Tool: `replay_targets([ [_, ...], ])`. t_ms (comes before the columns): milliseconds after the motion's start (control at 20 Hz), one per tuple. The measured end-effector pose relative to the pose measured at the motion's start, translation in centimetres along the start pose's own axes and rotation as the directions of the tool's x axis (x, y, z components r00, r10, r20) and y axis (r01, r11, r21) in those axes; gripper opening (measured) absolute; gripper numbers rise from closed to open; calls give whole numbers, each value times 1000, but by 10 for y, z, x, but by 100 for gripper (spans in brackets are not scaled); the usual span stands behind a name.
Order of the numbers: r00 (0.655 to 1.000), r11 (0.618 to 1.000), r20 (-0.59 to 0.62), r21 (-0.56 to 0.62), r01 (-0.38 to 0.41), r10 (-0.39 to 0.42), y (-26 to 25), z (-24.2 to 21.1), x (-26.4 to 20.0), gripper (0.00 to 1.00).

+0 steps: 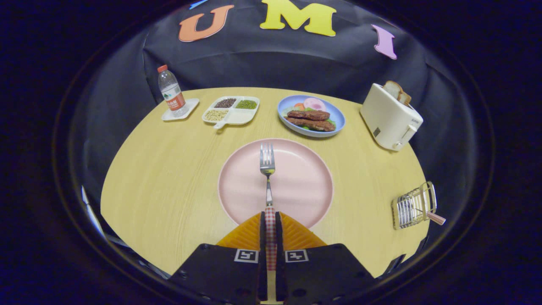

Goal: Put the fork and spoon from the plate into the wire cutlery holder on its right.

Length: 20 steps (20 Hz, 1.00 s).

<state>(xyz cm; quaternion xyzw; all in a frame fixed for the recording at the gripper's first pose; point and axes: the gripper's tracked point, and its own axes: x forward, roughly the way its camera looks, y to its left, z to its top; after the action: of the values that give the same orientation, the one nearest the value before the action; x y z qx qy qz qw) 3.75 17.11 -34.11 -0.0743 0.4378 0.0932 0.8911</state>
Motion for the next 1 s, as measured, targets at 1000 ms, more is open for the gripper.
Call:
replay_targets([
  [1000,994,994,-35,48,103,-101,-248,8,-108,8],
])
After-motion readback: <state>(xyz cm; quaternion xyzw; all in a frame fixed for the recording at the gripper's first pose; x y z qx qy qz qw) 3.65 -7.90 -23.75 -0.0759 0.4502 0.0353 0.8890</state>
